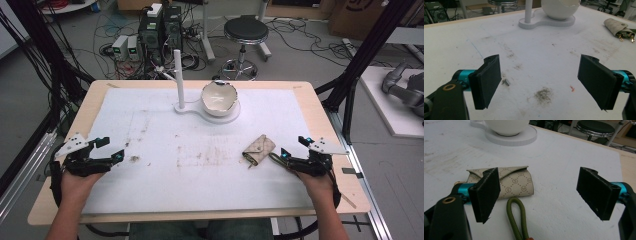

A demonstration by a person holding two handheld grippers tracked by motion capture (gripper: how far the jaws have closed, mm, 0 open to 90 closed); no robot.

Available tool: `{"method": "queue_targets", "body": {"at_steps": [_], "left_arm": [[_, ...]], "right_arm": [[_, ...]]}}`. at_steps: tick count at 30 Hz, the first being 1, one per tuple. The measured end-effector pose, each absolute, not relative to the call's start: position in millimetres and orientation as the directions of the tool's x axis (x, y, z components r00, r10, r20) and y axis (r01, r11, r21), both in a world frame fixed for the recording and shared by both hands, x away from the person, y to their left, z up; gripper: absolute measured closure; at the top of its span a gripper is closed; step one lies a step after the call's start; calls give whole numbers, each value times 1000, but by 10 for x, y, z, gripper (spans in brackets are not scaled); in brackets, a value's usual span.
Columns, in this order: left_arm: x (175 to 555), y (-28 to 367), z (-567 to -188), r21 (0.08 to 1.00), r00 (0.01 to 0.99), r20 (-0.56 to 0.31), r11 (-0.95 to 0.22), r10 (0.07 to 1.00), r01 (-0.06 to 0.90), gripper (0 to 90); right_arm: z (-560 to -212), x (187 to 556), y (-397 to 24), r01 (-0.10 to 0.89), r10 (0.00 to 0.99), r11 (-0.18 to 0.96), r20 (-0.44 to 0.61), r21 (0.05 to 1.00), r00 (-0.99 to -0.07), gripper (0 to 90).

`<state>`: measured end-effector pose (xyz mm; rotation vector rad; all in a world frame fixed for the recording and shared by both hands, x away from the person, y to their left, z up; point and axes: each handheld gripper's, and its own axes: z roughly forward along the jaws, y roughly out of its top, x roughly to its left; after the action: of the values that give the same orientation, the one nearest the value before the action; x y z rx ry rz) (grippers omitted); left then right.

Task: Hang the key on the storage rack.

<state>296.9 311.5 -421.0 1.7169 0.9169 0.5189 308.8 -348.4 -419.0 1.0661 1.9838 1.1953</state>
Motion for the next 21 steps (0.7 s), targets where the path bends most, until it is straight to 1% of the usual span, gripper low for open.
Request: {"method": "queue_targets", "body": {"at_steps": [10, 21], "left_arm": [[3042, 3069, -4218, 936, 624, -99, -139, 775, 322, 188], [3154, 2969, -4233, 931, 635, -103, -150, 765, 333, 189]], "right_arm": [[-4181, 3023, -3517, 341, 852, 293, -83, 893, -516, 196], [-4292, 3006, -3553, 424, 817, 342, -43, 838, -575, 196]]}}
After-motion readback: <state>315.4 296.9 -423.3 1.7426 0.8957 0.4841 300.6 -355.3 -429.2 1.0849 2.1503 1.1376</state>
